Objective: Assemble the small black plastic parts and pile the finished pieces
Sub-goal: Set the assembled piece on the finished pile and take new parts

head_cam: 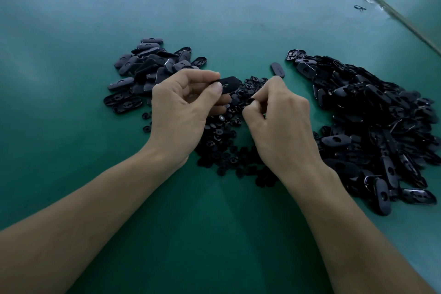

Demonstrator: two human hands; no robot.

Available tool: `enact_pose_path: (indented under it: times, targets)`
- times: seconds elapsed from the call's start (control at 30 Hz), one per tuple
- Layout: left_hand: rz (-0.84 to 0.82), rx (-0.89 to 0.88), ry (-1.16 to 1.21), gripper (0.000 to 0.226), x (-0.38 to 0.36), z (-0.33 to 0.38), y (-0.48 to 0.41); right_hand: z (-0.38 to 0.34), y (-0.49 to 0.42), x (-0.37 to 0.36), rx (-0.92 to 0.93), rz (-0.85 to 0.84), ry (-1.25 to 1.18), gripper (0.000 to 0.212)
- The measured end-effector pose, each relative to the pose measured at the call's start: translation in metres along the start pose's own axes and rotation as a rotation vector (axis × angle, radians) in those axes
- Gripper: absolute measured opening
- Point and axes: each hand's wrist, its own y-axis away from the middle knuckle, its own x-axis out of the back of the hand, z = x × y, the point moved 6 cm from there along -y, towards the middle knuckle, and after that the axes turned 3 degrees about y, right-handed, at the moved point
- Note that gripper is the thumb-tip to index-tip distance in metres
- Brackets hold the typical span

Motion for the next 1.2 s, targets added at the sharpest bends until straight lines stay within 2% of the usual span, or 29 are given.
enact_pose_path:
  times: [0.23, 0.5, 0.7, 0.83, 0.97, 1.2]
  targets:
    - [-0.045, -0.032, -0.020, 0.014, -0.004, 0.003, 0.004, -0.009, 0.001, 0.001, 0.061, 0.036, -0.094, 0.011]
    - [-0.039, -0.046, -0.011, 0.016, -0.004, 0.003, 0.002, -0.013, 0.004, -0.001, 0.134, 0.056, -0.161, 0.003]
    - [-0.040, -0.056, -0.021, 0.016, -0.005, 0.003, 0.001, -0.009, 0.003, -0.001, 0.070, 0.067, -0.222, 0.009]
    - [-0.050, -0.041, -0.015, 0.014, -0.005, 0.003, 0.003, -0.006, 0.001, -0.002, 0.031, 0.056, -0.290, 0.005]
    - [-0.037, -0.006, 0.008, 0.012, -0.004, 0.001, 0.002, 0.000, 0.000, 0.002, -0.030, 0.087, -0.364, 0.013]
    - [-0.037, 0.001, -0.013, 0.012, -0.003, 0.001, 0.002, 0.001, 0.002, 0.006, 0.003, 0.071, -0.360, 0.008]
